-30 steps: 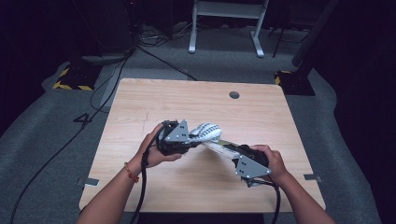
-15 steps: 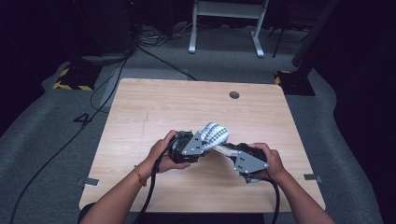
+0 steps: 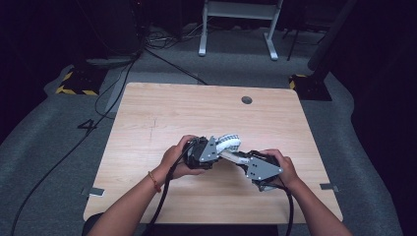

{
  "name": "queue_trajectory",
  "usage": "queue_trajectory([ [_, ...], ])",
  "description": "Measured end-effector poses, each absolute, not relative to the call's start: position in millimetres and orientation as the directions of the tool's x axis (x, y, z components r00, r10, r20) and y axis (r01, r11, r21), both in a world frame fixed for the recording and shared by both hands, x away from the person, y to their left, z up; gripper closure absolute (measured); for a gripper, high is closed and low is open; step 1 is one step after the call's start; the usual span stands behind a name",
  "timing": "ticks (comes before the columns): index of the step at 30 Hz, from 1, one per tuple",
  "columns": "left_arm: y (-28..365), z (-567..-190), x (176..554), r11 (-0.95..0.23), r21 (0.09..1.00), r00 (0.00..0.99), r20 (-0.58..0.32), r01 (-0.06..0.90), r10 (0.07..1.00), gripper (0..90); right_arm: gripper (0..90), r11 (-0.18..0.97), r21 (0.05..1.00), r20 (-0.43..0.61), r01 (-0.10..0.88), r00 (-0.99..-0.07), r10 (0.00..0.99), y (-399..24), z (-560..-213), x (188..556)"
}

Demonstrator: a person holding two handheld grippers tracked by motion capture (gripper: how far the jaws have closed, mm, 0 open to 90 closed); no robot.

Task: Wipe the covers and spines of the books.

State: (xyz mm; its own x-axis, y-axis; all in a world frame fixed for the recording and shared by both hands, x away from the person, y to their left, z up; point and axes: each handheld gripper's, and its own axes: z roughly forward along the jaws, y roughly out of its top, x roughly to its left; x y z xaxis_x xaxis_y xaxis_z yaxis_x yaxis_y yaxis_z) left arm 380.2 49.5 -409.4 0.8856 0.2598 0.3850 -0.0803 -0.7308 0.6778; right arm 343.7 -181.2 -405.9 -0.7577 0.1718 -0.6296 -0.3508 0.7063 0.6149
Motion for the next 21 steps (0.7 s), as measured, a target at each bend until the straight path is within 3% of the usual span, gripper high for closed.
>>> queue_trajectory([
  [12, 46, -414, 378, -0.772, 0.619, 0.887, 0.427, -0.144, 0.177, 66.7, 75.2, 0.705, 0.612, -0.62, -0.358, -0.77, 0.147, -183, -406, 343],
  [21, 59, -411, 372, -0.726, 0.658, 0.911, 0.397, -0.199, 0.11, 72.0, 71.5, 0.656, 0.661, -0.577, -0.363, -0.806, 0.135, -191, -401, 344],
])
